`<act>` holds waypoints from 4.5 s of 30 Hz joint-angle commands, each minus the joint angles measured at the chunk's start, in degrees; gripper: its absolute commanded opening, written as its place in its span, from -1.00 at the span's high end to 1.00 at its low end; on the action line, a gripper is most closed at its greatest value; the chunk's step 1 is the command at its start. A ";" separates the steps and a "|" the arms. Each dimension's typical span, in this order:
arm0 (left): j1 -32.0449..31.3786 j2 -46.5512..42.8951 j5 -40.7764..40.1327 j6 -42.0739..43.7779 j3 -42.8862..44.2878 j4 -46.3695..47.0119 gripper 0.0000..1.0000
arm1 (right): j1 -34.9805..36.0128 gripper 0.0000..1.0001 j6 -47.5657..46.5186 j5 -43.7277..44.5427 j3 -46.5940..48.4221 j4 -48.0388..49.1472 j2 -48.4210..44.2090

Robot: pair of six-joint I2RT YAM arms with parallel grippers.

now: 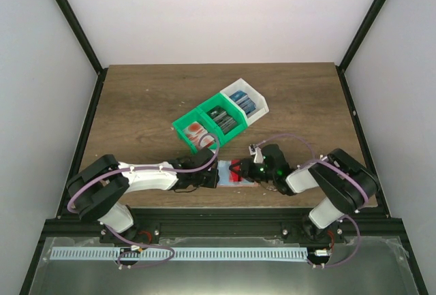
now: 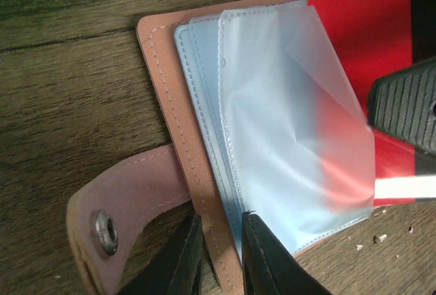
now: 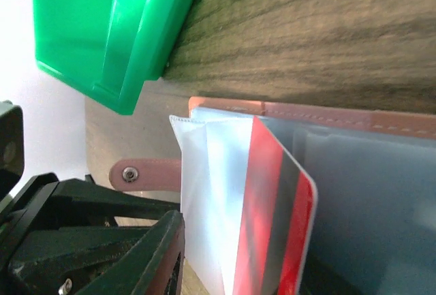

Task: Put the credit cards into the card holder
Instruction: Insert the credit card into the card holder.

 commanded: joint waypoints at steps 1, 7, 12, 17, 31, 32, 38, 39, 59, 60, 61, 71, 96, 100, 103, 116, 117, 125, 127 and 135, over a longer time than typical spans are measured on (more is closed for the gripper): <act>-0.15 1.35 -0.13 -0.08 -0.95 -1.24 0.61 | 0.83 0.34 -3.16 6.31 2.99 -13.47 -3.33; -0.15 1.54 0.00 0.10 -0.89 -1.14 0.61 | 1.46 0.20 -3.39 8.13 4.17 -19.01 -3.77; -0.15 1.75 0.19 0.31 -0.72 -1.11 0.61 | 1.74 0.19 -4.15 7.43 5.62 -21.87 -3.89; -0.15 1.71 0.09 0.51 -0.51 -1.18 0.60 | 1.78 0.14 -4.67 6.86 5.49 -23.98 -4.96; -0.19 1.62 0.09 0.70 -0.36 -1.31 0.60 | 1.78 0.08 -4.86 11.64 8.71 -34.07 -9.05; -0.16 1.59 0.16 0.67 -0.39 -1.24 0.60 | 1.78 0.08 -4.61 12.25 8.74 -34.32 -9.83; -0.15 1.70 0.51 0.87 -0.56 -0.85 0.60 | 1.31 0.14 -3.25 12.35 8.18 -35.74 -12.71; -0.15 1.71 0.61 0.89 -0.58 -0.62 0.60 | 1.18 0.15 -3.00 11.83 8.18 -36.03 -12.66; -0.15 1.71 1.32 1.20 -0.72 0.13 0.58 | 0.11 0.12 -1.37 13.79 9.01 -44.90 -17.69; -0.15 1.70 1.33 1.20 -0.81 0.03 0.58 | 0.05 0.13 -1.16 14.21 9.10 -45.44 -18.11; -0.15 1.71 1.33 1.24 -0.80 0.07 0.58 | 0.10 0.14 -0.89 14.63 9.17 -46.10 -18.52; -0.19 1.84 1.33 1.20 -0.78 0.16 0.58 | -0.15 0.08 1.18 15.27 8.55 -47.78 -22.30; -0.16 2.70 2.28 1.59 -0.04 0.59 0.58 | -2.69 0.99 4.72 8.90 -1.97 -34.38 -25.45; -0.15 3.45 2.39 1.55 0.38 0.27 0.58 | -2.95 0.99 3.85 7.33 -3.30 -30.46 -26.25; -0.15 3.71 2.25 1.57 0.60 -0.05 0.59 | -3.21 0.99 3.41 5.95 -4.26 -27.44 -26.96; -0.15 3.91 2.04 1.33 0.25 -0.09 0.60 | -3.23 0.99 0.43 0.17 -5.08 -19.17 -21.64; -0.15 3.91 2.03 1.29 0.26 -0.17 0.60 | -3.23 0.99 0.54 0.24 -5.13 -18.76 -21.15; -0.15 3.29 0.42 0.65 -0.35 -1.27 0.62 | -3.23 0.98 2.89 1.27 -6.34 -12.46 -16.66; -0.15 2.84 -0.56 0.33 -0.54 -1.78 0.64 | -3.23 0.97 3.19 1.92 -6.54 -10.40 -15.19; -0.15 3.53 0.22 0.41 -0.93 -1.52 0.75 | -2.12 0.98 3.77 -0.98 -6.09 -3.19 -7.42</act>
